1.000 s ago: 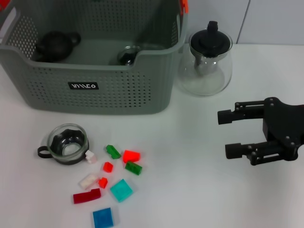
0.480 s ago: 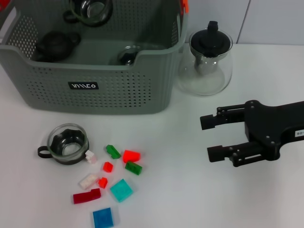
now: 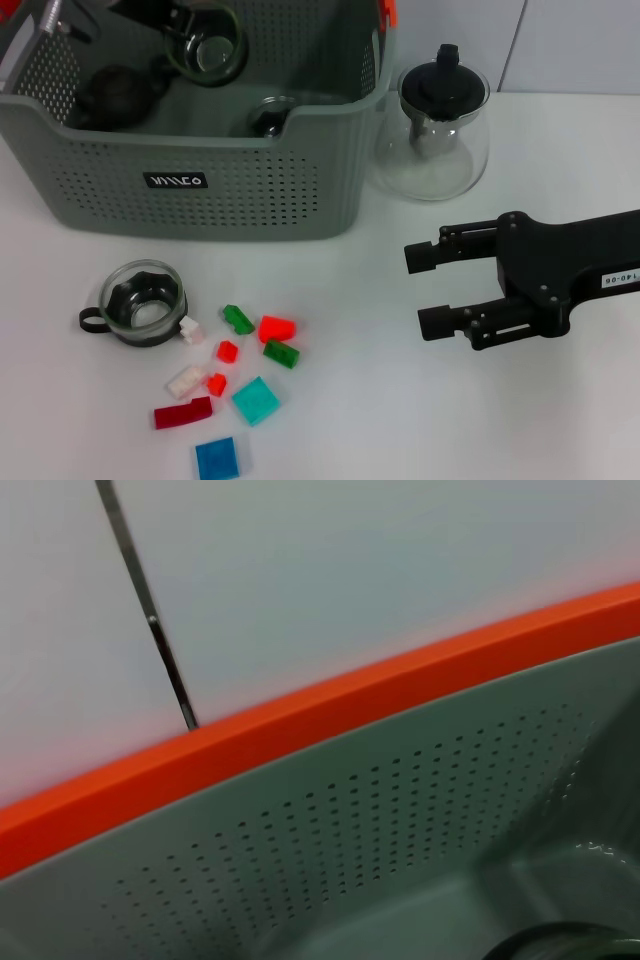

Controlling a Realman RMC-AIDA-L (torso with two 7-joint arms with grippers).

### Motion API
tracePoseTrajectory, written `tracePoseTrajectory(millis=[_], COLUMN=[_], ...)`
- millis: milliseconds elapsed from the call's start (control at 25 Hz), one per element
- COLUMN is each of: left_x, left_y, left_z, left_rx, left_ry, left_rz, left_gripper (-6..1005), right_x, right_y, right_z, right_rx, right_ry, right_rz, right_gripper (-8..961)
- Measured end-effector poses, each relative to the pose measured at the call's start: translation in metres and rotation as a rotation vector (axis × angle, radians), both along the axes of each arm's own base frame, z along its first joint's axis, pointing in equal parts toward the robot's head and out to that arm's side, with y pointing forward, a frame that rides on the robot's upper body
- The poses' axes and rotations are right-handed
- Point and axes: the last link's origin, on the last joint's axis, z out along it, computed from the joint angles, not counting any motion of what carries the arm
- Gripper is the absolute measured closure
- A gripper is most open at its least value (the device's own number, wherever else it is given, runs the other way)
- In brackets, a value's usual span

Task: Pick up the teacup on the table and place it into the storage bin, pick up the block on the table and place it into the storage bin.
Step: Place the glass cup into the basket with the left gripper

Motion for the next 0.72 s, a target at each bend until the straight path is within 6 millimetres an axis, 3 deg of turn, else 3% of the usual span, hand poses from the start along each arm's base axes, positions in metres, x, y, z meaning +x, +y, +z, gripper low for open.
tracePoseTrajectory(millis=[720], left_x=[-0.014], left_y=[-0.005], left_z=[-0.035], left_rx=[0.010], left_ry=[0.033], left_rz=[-0.035], left_gripper=[950], right_x=[0.003], right_y=[0.001], right_z=[-0.003], right_rx=[0.010], right_ry=[0.000], right_rz=[-0.015], right_gripper=[160])
